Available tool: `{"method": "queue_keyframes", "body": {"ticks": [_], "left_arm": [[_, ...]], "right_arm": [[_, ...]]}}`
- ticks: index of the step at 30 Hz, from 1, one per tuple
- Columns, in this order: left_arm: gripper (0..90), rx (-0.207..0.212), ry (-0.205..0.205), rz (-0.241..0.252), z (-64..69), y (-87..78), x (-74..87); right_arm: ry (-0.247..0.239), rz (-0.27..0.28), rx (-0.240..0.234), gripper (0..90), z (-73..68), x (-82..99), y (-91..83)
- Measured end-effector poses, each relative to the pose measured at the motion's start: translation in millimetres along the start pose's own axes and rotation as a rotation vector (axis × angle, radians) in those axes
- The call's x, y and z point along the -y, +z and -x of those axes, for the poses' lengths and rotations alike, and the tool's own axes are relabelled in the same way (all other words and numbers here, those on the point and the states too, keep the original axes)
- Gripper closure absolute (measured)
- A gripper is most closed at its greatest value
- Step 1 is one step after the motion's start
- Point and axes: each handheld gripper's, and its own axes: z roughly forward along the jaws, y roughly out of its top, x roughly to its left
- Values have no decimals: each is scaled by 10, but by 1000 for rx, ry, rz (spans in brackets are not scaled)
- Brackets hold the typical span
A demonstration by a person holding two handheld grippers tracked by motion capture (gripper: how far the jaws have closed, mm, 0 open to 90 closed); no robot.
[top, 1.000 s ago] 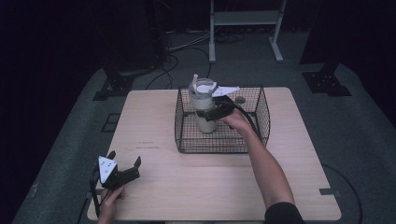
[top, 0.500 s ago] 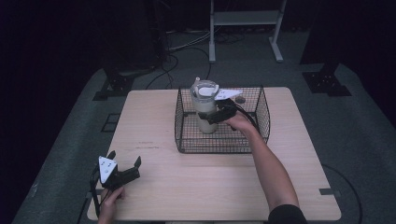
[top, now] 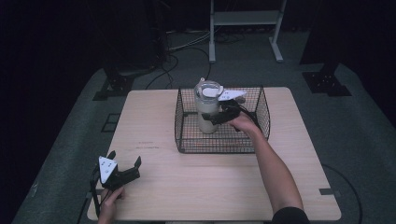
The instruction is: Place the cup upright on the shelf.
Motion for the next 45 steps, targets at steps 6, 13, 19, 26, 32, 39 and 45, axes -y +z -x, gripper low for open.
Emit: {"method": "queue_keyframes", "body": {"ticks": [6,13,19,26,32,39,45], "left_arm": [[0,0,-1,1,2,0,0],[0,1,-1,1,1,-1,0],[0,-3,2,0,1,-1,0],[0,-1,4,3,5,-1,1],[0,0,4,2,5,-1,0],[0,-2,3,3,10,1,1],[0,-5,4,2,11,6,0]], "right_arm": [[-15,-16,6,77,-4,-12,-20],[-18,-22,8,76,-11,-11,-39],[-27,-34,15,75,-15,-13,-68],[-31,-37,16,76,-25,-6,-105],[-33,-44,23,78,-28,-1,-123],[-41,-56,29,81,-34,-13,-180],[-44,-76,30,81,-45,-27,-259]]}}
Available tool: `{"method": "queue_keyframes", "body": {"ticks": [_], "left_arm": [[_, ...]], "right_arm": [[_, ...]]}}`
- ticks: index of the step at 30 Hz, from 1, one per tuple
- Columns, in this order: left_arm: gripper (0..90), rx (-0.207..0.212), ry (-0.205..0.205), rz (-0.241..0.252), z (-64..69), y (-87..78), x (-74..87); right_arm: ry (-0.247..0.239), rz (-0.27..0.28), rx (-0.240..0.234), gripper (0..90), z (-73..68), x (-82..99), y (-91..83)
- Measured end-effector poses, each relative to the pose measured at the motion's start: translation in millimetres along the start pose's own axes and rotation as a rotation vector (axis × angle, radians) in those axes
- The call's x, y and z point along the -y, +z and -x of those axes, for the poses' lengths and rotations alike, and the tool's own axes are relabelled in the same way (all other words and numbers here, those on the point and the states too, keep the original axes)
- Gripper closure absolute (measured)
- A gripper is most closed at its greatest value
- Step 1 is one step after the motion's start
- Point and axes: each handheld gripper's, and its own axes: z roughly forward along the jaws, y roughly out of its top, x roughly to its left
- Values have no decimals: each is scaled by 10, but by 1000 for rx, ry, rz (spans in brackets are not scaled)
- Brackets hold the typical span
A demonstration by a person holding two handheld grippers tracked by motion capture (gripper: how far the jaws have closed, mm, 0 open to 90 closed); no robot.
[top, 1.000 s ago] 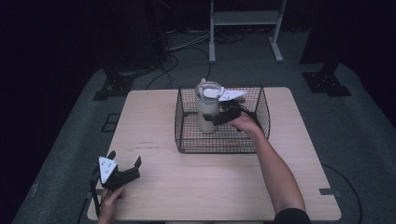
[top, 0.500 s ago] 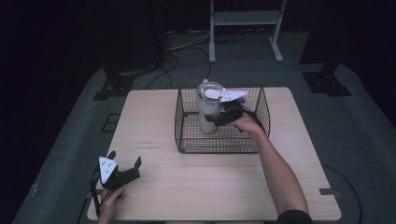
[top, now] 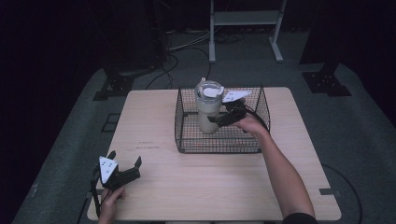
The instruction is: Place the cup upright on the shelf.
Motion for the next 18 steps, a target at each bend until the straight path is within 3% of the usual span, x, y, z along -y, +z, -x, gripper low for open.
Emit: {"method": "queue_keyframes", "body": {"ticks": [18], "left_arm": [[0,4,3,0,1,-1,0]], "right_arm": [[25,-31,19,81,-33,-9,-164]]}}
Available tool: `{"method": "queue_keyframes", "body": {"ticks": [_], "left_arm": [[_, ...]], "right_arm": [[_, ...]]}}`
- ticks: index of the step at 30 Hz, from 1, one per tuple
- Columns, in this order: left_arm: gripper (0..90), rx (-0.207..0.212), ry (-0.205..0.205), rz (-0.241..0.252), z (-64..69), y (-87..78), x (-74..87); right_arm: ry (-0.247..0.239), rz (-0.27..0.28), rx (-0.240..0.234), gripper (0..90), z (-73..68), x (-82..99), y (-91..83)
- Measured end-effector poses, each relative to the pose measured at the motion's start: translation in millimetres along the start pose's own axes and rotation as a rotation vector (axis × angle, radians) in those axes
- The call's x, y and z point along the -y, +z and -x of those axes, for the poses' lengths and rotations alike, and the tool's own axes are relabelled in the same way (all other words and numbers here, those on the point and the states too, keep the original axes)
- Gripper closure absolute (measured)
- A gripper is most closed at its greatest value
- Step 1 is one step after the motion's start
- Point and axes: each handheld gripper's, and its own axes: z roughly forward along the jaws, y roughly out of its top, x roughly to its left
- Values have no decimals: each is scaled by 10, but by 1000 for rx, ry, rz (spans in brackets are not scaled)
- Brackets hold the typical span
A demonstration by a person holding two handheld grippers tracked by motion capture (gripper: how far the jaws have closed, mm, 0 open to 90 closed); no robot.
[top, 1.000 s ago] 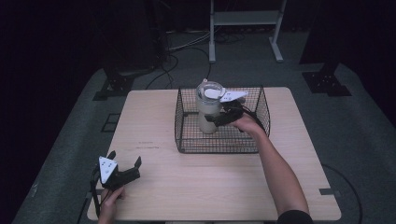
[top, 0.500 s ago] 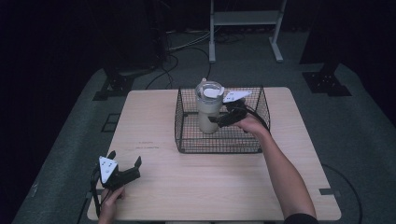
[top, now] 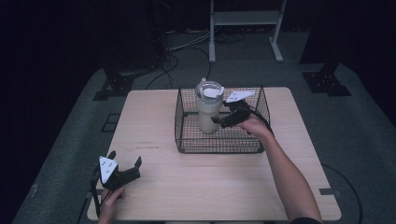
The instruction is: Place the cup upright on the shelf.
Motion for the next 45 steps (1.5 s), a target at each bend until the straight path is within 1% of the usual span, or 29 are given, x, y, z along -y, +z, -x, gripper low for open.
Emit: {"method": "queue_keyframes", "body": {"ticks": [3,12,13,15,17,21,26,28,31,33,38,45], "left_arm": [[0,0,-2,0,-2,0,0],[0,1,1,0,1,-5,1],[0,1,2,1,2,-6,1],[0,0,3,0,3,-5,0],[0,1,4,2,4,-6,1],[0,2,3,1,5,-5,1],[0,0,4,1,6,-5,1],[0,1,6,1,8,-6,1],[0,2,6,1,8,-5,1],[0,3,4,0,6,-5,1],[0,2,6,0,8,-5,1],[0,2,5,-1,6,-5,1]], "right_arm": [[-1,-1,2,81,-20,-21,-29],[28,-8,18,81,-31,-59,-136],[24,-11,25,81,-35,-59,-149],[39,-4,31,81,-39,-70,-188],[44,-2,42,81,-36,-81,-215],[55,-16,45,81,-48,-85,-265],[55,-29,55,81,-91,-68,-309],[67,-31,51,81,-104,-65,-336],[69,-34,47,81,-128,-65,-389],[64,-41,51,81,-138,-63,-426],[79,-34,59,81,-163,-58,-521],[69,-35,54,81,-225,-36,-626]]}}
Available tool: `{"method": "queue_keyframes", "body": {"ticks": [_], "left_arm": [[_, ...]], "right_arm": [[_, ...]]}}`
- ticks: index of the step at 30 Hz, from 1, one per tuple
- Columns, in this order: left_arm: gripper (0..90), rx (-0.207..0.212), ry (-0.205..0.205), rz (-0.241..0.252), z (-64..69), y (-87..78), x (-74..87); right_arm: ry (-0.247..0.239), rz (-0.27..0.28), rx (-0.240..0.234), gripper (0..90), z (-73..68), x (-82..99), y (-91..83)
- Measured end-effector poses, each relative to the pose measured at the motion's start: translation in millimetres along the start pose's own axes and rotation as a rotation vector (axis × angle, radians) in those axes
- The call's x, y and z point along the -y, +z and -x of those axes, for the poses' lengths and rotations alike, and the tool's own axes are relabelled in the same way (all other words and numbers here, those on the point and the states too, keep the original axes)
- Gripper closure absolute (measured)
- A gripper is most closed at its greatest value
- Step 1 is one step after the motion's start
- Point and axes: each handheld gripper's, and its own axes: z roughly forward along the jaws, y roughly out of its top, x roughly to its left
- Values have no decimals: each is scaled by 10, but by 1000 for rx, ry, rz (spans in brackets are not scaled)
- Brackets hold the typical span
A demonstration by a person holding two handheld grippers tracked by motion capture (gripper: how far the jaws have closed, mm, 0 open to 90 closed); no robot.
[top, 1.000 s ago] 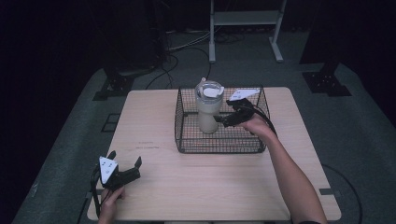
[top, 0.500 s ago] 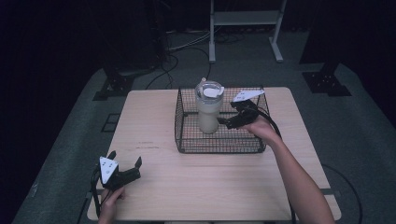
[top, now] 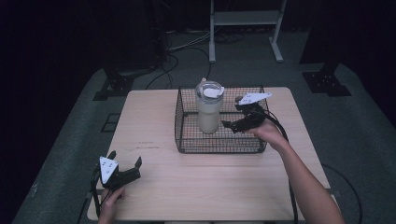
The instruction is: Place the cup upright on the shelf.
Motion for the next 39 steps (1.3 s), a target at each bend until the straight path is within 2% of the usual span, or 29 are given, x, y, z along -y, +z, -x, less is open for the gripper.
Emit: {"method": "queue_keyframes", "body": {"ticks": [5,10,13,15,19,34,39], "left_arm": [[0,2,1,1,2,0,0],[0,0,-1,0,-1,1,0],[0,0,1,0,1,1,0],[0,0,4,0,0,2,0],[0,-2,1,-2,-2,2,-1],[0,-1,1,-2,2,2,0],[0,-2,-2,-3,0,3,-1]], "right_arm": [[-4,-7,-4,81,-52,19,-77],[-3,13,-10,81,-96,38,-166],[1,14,-19,81,-115,76,-200],[23,12,-44,81,-136,95,-222],[0,11,-50,81,-202,129,-262],[-18,27,-67,81,-326,264,-469],[-4,37,-88,81,-379,320,-538]]}}
